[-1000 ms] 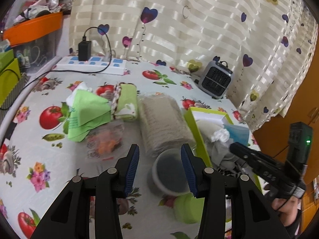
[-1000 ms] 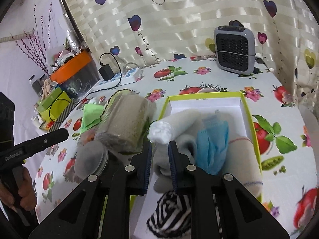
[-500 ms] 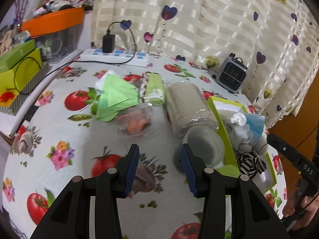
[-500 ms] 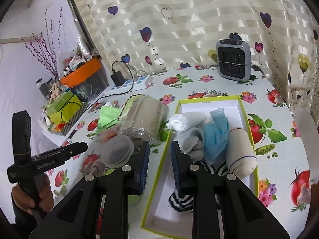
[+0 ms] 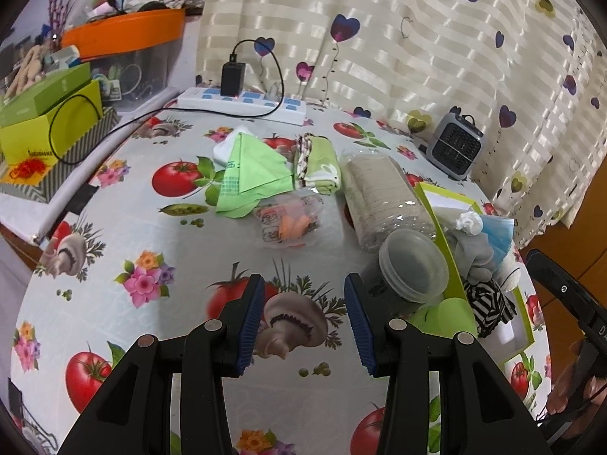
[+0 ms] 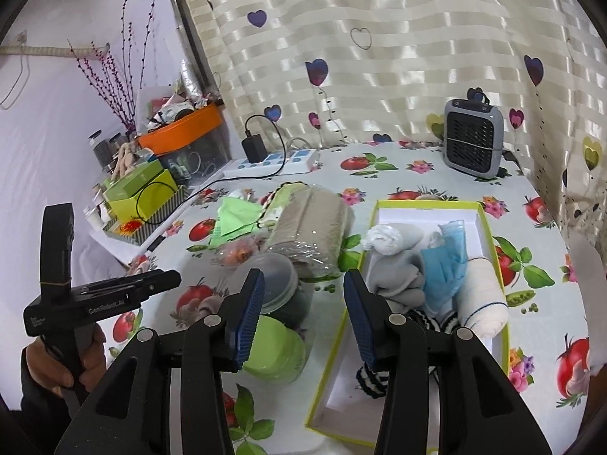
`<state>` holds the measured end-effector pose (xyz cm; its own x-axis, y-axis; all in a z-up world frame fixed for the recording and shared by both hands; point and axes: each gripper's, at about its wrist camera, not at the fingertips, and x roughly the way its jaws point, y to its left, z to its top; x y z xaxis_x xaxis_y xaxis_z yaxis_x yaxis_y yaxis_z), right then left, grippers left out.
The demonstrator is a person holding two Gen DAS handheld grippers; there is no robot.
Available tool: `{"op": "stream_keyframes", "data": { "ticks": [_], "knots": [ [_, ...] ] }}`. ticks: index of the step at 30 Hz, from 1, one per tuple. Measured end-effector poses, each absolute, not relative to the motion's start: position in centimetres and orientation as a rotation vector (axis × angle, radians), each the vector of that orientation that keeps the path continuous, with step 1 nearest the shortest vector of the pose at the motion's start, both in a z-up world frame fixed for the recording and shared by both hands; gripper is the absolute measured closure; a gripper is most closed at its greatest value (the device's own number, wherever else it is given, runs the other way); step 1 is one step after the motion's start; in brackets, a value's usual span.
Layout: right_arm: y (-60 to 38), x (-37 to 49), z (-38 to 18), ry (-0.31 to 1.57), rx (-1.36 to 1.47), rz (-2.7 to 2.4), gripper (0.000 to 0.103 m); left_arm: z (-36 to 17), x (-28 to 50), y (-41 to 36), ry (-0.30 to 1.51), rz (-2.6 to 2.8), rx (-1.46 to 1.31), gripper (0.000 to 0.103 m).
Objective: Organize soft objects
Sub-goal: 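Withdraw both tools from the box back over the table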
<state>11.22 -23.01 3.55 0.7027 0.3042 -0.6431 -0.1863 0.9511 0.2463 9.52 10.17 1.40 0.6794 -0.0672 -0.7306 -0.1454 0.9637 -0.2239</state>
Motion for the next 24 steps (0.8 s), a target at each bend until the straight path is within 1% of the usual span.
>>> {"op": "stream_keyframes", "data": {
  "ticks": [13, 24],
  "knots": [
    [-21.0, 11.1, 3.5, 0.765, 0.127, 0.328, 0.058, 1.4, 9.8, 10.5, 0.83, 0.072, -0.264, 0.061],
    [-19.4, 11.2, 3.7, 0.768, 0.093, 0.368, 0.058, 1.3, 11.5, 10.6, 0.832, 0.045, -0.25, 0.061]
  ]
}}
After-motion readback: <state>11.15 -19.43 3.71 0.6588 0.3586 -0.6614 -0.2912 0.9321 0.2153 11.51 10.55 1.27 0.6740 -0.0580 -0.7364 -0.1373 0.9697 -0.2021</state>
